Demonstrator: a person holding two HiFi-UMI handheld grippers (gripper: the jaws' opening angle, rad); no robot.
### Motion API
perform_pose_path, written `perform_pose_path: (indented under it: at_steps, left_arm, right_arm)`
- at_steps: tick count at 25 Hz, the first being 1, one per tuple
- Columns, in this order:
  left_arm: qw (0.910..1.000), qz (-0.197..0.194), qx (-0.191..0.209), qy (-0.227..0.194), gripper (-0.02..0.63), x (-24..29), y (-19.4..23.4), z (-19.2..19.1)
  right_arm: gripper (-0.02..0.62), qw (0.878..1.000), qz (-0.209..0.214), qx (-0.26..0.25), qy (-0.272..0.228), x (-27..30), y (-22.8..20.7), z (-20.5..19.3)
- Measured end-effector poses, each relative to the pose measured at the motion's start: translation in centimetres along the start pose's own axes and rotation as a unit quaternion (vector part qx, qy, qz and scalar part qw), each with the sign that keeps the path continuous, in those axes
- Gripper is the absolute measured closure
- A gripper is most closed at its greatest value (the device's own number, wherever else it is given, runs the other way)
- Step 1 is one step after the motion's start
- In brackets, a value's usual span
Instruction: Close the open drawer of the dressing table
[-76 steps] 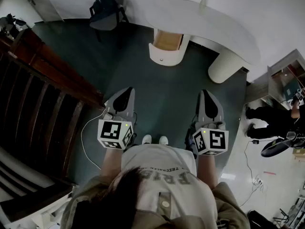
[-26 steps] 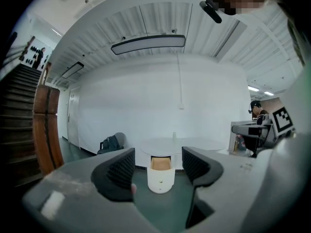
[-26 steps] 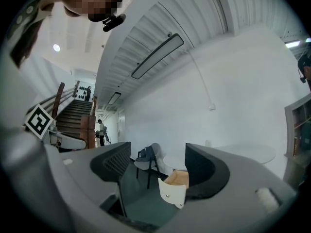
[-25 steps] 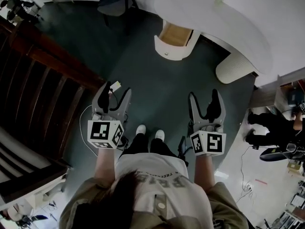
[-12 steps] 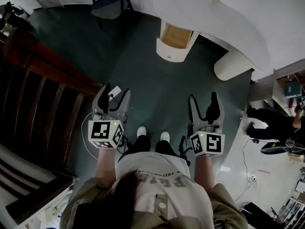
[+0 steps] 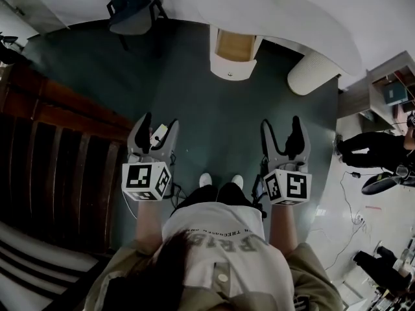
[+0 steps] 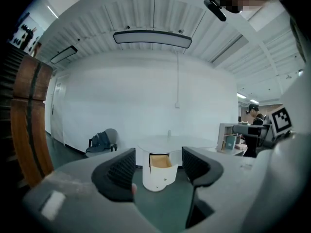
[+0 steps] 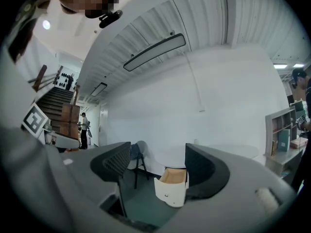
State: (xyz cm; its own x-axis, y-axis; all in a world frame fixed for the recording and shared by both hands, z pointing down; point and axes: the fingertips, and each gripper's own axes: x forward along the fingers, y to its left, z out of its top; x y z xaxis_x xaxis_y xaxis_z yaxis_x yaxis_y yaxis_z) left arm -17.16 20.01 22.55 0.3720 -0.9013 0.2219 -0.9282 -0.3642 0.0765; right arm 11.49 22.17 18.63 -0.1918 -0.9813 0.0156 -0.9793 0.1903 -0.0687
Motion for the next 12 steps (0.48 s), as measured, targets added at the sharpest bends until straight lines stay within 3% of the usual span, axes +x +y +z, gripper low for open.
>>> perform_pose_path:
  at_steps: [12]
  left_arm:
    - [0.9994, -0.001, -0.006, 0.035, 0.301, 2.9, 1.5, -2.3]
  right_arm:
    - [0.255, 0.999, -0.024, 0.012, 0.03, 2.8, -1.9, -3.4]
